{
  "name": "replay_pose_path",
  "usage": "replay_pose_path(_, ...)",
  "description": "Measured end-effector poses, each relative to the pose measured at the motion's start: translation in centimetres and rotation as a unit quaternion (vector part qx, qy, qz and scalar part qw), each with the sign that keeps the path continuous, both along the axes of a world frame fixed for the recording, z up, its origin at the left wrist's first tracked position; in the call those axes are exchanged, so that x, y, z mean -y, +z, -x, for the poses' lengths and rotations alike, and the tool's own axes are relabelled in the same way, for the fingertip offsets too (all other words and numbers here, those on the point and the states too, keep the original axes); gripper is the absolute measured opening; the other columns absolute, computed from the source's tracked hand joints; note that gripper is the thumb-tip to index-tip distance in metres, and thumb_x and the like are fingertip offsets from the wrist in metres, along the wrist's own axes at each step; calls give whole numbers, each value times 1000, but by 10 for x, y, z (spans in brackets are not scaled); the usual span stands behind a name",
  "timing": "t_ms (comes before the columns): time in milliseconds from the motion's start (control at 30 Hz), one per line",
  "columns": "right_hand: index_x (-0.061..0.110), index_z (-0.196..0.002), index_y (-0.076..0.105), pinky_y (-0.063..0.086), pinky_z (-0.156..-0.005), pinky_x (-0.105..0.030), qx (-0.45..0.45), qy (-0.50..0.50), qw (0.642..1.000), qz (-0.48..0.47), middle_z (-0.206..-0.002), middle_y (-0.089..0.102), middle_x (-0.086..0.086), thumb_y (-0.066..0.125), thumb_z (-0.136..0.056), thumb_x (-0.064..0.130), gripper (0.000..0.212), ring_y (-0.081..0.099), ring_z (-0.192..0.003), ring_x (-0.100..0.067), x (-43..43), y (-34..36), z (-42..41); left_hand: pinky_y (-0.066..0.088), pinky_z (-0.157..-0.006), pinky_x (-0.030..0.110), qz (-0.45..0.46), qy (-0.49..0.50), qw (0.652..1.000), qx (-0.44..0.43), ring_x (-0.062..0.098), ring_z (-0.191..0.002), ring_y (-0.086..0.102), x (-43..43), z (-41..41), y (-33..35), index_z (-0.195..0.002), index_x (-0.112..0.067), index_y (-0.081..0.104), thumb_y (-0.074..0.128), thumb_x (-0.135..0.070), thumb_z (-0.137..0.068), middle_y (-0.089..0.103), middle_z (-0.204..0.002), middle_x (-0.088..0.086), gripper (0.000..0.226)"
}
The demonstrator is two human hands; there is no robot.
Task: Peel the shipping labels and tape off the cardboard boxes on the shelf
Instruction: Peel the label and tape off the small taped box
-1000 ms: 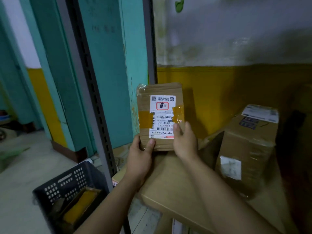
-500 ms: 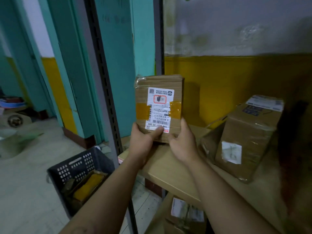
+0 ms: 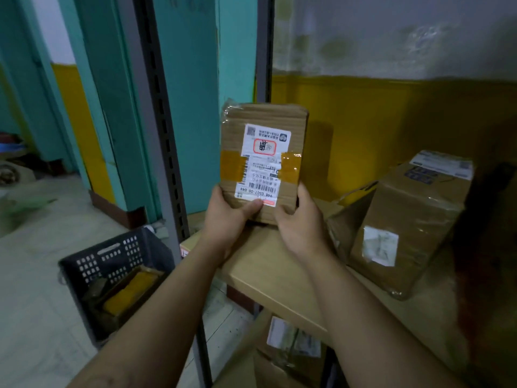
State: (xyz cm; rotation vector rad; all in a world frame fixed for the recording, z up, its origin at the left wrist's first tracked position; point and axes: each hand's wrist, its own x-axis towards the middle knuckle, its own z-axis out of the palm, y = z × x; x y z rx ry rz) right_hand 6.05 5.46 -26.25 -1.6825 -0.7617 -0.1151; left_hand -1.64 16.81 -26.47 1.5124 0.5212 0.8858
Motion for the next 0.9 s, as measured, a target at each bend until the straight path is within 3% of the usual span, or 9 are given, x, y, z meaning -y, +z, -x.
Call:
replay_pose_path(167, 29, -123, 58, 46, -80, -11, -8, 0, 1000, -5, -108, 67, 19, 67, -87, 10, 42, 62, -99, 4, -1, 2, 4, 51, -99, 45, -6, -2, 1000, -7, 13, -108, 64, -6, 0, -2, -124, -22, 51, 85, -21, -75, 67, -117, -7, 60)
replay_pose_path(400, 29, -118, 58, 47, -83, -12, -17, -3, 1000, -7, -105, 66, 20, 70, -86, 9, 40, 60, -95, 10, 0, 6, 7, 49, -98, 39, -41, 15, 998, -40, 14, -110, 61, -3, 4, -1, -123, -22, 48, 84, -25, -76, 64, -117, -7, 59)
replay_pose_path(600, 31, -118, 59, 52, -88, -23, -31, 12, 999, 4, -109, 68, 16, 67, -86, 4, 42, 63, -101, 1, 3, 9, 6, 48, -98, 37, -30, 12, 999, -42, 14, -108, 61, 2, 6, 2, -120, -23, 47, 83, -21, -78, 64, -116, -8, 55)
replay_pose_path(733, 31, -117, 60, 51, -85, -18, -28, 15, 999, 4, -105, 68, 19, 69, -86, 6, 41, 62, -97, 7, 4, 12, 7, 46, -94, 32, -34, 15, 998, -40, 14, -110, 59, 4, 5, 4, -121, -24, 45, 82, -21, -79, 62, -116, -9, 56)
replay_pose_path(900, 31, -115, 61, 51, -81, -13, -24, 5, 1000, -9, -102, 68, 21, 72, -85, 11, 38, 63, -95, 7, 3, 8, 6, 47, -99, 38, -47, 16, 997, -59, 15, -114, 58, 5, 5, 3, -123, -23, 42, 81, -24, -79, 60, -118, -9, 59)
